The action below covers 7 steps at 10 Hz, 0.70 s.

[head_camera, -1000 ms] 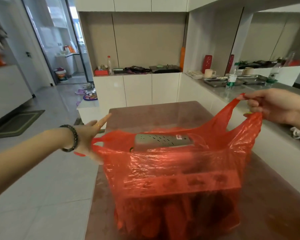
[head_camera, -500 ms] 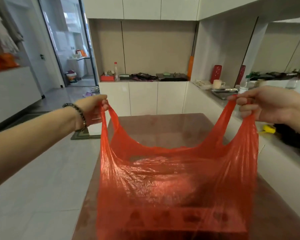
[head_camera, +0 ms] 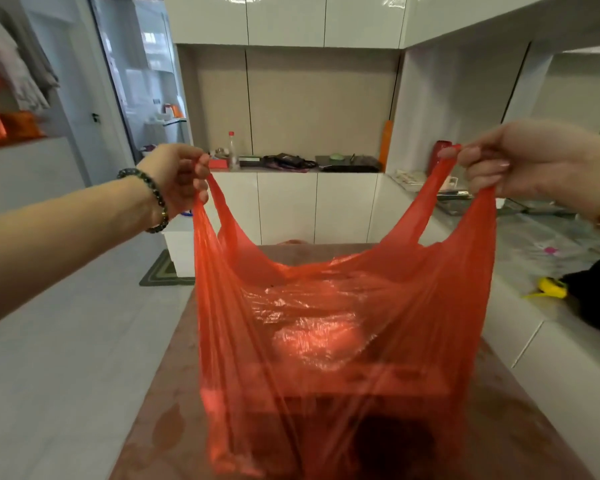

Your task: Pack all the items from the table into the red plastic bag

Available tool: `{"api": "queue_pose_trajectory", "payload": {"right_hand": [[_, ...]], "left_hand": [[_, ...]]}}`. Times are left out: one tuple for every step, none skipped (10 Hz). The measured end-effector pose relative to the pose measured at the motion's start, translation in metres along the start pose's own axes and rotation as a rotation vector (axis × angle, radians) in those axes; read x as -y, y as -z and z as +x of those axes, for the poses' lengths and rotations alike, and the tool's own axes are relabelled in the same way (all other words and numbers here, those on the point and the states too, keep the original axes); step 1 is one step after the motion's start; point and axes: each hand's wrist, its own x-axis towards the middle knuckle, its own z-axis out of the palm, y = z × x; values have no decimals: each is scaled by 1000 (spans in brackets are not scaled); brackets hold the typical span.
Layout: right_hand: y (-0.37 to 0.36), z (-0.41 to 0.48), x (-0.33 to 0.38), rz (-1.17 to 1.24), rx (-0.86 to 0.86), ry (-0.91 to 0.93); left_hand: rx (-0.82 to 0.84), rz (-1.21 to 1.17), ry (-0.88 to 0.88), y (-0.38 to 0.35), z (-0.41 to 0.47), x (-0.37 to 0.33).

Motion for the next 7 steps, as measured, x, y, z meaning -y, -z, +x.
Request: {"api": "queue_pose_trajectory", "payload": {"right_hand": [[10,14,-10,8,-34,-16],[20,26,-23,48,-70,-50],[25,36,-38,2,-61,-78],[21,39,-57,-86,-68,-114],[18,43,-77,-109,-81,-144],[13,42,-90,-223,-105,-173],[16,44,-88,-415,-297,44]], "left_hand": [[-30,-9,25,-4,1,8],[-17,7,45,-9,-2,15],[38,54,56,-12,-4,27],[117,118,112,-10,-5,46],[104,126,173,-7,-8,66],[128,109,195,-6,-12,77],[110,107,160,-7,-12,85]]}}
